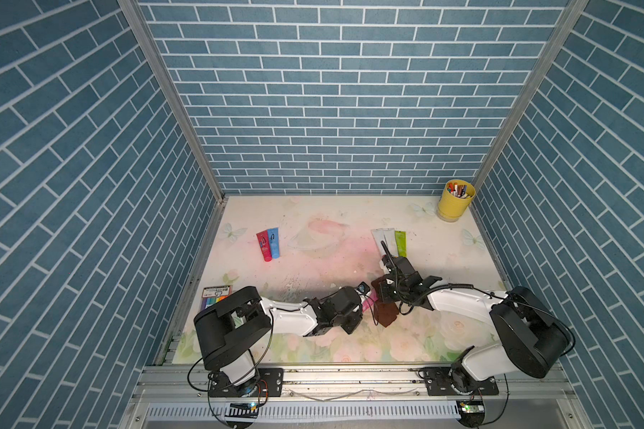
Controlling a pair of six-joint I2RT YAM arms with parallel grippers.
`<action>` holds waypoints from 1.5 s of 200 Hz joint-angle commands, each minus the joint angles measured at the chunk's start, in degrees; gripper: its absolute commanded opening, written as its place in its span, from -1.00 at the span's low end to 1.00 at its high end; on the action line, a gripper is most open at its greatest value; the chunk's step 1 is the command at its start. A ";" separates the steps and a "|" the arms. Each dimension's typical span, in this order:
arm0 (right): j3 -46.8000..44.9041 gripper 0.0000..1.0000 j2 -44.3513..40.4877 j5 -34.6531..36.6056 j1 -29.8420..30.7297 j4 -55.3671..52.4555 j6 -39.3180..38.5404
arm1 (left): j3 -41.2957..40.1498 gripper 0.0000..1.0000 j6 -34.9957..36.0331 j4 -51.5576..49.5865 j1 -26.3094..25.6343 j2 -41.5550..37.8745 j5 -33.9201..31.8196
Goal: Wipe the surface of the toothpaste tube
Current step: Wipe the dirt from the toothpaste tube.
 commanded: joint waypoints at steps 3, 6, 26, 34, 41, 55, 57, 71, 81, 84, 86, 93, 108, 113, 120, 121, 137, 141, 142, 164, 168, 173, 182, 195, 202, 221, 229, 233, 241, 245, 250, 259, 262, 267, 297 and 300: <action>-4.42 -1.00 2.36 -11.02 5.42 -3.22 4.84 | 1.06 -0.76 0.30 -1.67 -0.07 3.52 0.01; -4.51 -1.00 2.01 -11.76 5.87 -2.99 5.08 | 1.11 -0.76 0.34 -1.64 -0.05 3.54 -0.10; -4.51 -1.00 0.06 -16.70 8.18 -2.03 6.71 | 1.50 -0.80 0.34 -1.71 -0.11 3.23 -0.68; -4.64 -1.00 -0.72 -18.29 8.77 -1.48 7.34 | 1.64 -0.82 0.35 -1.71 -0.04 3.26 -0.89; -4.92 -1.00 -1.27 -19.54 9.41 -0.85 7.81 | 1.68 -0.82 0.34 -1.71 0.01 3.28 -0.99; -5.75 -1.00 -2.13 -22.01 9.97 0.99 8.67 | 1.55 -0.83 0.29 -1.71 -0.02 3.14 -1.08; -5.83 -1.00 -2.20 -22.29 9.99 1.25 8.76 | 1.52 -0.84 0.26 -1.71 -0.02 3.15 -1.09; -6.70 -1.00 -2.48 -23.64 10.09 3.15 9.12 | 1.51 -0.85 0.31 -1.63 -0.05 3.04 -1.08; -7.02 -1.00 -2.32 -23.72 10.08 3.77 9.17 | 1.51 -0.85 0.19 -1.62 -0.03 3.08 -1.07; -7.04 -1.00 -2.19 -23.52 10.03 3.83 9.17 | 1.51 -0.85 0.20 -1.69 -0.05 3.09 -1.09; -7.03 -1.00 -2.08 -23.28 9.98 3.79 9.17 | 1.51 -0.85 0.29 -1.70 -0.03 3.08 -1.09; -7.03 -1.00 -1.69 -21.78 9.84 3.18 9.10 | 1.43 -0.86 0.17 -1.71 0.02 3.02 -1.22; -7.68 -1.00 -0.24 -18.94 7.60 1.88 8.77 | 1.03 -0.87 0.16 -1.47 0.02 2.51 -1.26; -8.09 -1.00 0.22 -18.60 6.24 2.02 8.73 | 0.86 -0.88 0.08 -1.38 -0.02 2.28 -1.35; -8.71 -1.00 0.94 -17.75 3.98 1.85 8.44 | 0.67 -0.89 0.03 -1.28 0.02 1.93 -1.39; -8.79 -1.00 1.03 -17.64 3.59 1.80 8.36 | 0.60 -0.89 0.06 -1.23 -0.01 1.86 -1.42; -10.16 -1.00 1.27 -15.49 -2.16 1.13 7.47 | 0.20 -0.92 -0.01 -1.17 -0.04 1.36 -1.64; -10.19 -1.00 1.04 -14.38 -3.27 0.36 7.27 | 0.13 -0.92 -0.05 -1.18 -0.05 1.22 -1.74; -10.19 -1.00 0.99 -14.06 -3.60 0.17 7.16 | 0.11 -0.92 -0.12 -1.18 -0.01 1.24 -1.68; -10.22 -1.00 -1.96 -6.61 -6.98 -3.31 7.14 | -0.28 -0.94 -0.10 -1.22 0.01 0.67 -1.76; -10.42 -1.00 -2.69 -5.71 -7.41 -3.40 7.37 | -0.42 -0.94 -0.18 -1.14 0.00 0.47 -1.71; -10.61 -1.00 -3.41 -4.98 -8.01 -3.53 7.64 | -0.61 -0.95 -0.19 -1.10 0.02 0.18 -1.70; -10.72 -1.00 -4.49 -4.24 -9.12 -4.11 7.76 | -1.29 -0.95 -0.27 -0.85 -0.04 -0.50 -1.63; -10.70 -1.00 -5.36 -3.69 -10.02 -4.37 7.85 | -2.36 -0.95 -0.26 -0.74 -0.03 -1.62 -1.83; -10.48 -1.00 -5.22 -3.27 -10.12 -4.52 7.85 | -2.82 -0.96 -0.27 -0.68 -0.01 -2.07 -1.89; -9.39 -1.00 -3.79 -3.26 -10.16 -4.56 7.11 | -3.66 -0.96 -0.32 -0.40 -0.01 -2.59 -1.62; -8.90 -1.00 -3.10 -4.70 -10.17 -4.03 6.37 | -3.63 -0.96 -0.27 -0.33 0.00 -2.54 -1.43; -8.79 -1.00 -2.79 -5.76 -10.09 -3.47 6.05 | -3.59 -0.96 -0.12 -0.30 0.02 -2.46 -1.36; -8.46 -1.00 -2.22 -8.95 -9.96 -2.18 5.65 | -3.33 -0.96 -0.01 -0.30 -0.04 -2.15 -1.26; -8.29 -1.00 -1.93 -10.40 -9.87 -1.70 5.58 | -3.19 -0.97 0.03 -0.38 -0.03 -1.97 -1.17; -8.13 -1.00 -1.65 -11.92 -9.42 -1.17 5.48 | -3.01 -0.97 0.08 -0.42 0.00 -1.68 -1.08; -7.79 -1.00 -1.36 -13.38 -8.02 -0.90 5.47 | -2.57 -0.97 0.08 -0.56 -0.01 -1.09 -1.04; -7.72 -1.00 -1.27 -13.53 -7.38 -0.95 5.50 | -2.40 -0.97 0.08 -0.57 -0.02 -0.87 -1.04; -7.49 -1.00 -1.17 -13.76 -6.25 -1.26 5.69 | -2.32 -0.97 0.07 -0.57 -0.03 -0.54 -1.08; -7.20 -1.00 0.21 -17.52 1.24 -0.82 7.70 | -1.48 -0.97 0.15 -0.91 0.11 0.72 -0.84; -7.20 -1.00 0.41 -18.05 1.86 -0.59 8.01 | -1.40 -0.97 0.11 -0.92 0.09 0.77 -0.83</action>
